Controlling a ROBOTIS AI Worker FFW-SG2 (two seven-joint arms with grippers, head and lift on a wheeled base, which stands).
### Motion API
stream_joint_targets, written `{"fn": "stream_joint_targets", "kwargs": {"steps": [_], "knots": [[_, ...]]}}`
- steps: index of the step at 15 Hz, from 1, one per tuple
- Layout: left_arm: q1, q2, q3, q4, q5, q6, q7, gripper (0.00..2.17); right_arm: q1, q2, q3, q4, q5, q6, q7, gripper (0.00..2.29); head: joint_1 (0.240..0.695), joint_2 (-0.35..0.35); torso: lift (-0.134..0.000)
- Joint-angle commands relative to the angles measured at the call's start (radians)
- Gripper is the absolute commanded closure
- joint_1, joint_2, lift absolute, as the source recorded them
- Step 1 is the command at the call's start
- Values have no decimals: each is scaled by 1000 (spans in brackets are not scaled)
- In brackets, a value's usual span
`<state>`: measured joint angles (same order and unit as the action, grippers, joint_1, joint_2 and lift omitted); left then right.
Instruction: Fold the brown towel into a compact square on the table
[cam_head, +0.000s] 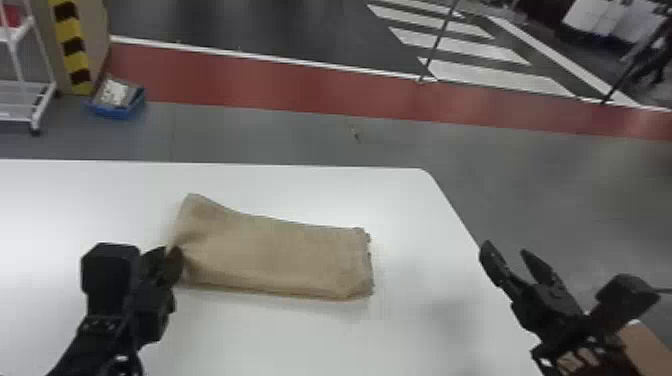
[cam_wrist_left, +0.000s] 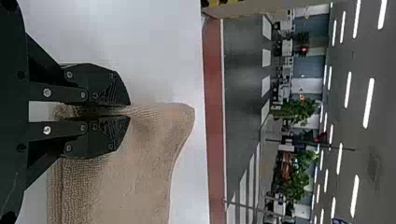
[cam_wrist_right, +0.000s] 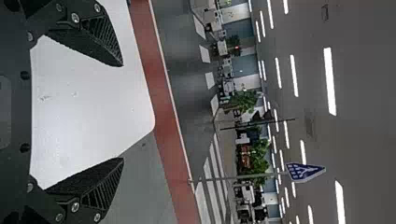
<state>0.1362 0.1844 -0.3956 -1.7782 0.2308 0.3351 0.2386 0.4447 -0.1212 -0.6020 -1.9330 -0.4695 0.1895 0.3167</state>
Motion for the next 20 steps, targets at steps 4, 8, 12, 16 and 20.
{"fn": "stream_joint_targets", "kwargs": {"steps": [4, 8, 12, 16, 20], "knots": [[157, 66, 146, -153, 10, 5, -36, 1028, -14, 0, 34, 0, 9, 3, -8, 188, 695, -350, -125], [172, 69, 144, -179, 5, 66, -67, 1001, -17, 0, 62, -4, 19, 12, -14, 188, 695, -350, -125], [194, 76, 149, -244, -13, 131, -79, 286, -32, -2, 79, -9, 20, 64, -18, 188, 695, -350, -125], [203, 95, 195, -290, -18, 8, -67, 70, -121, -6, 140, 0, 60, 172, -22, 154, 695, -336, -125], [71, 79, 127, -139, -13, -66, -81, 495, -222, -8, 260, 31, 88, 261, -42, 147, 695, -256, -125]]}}
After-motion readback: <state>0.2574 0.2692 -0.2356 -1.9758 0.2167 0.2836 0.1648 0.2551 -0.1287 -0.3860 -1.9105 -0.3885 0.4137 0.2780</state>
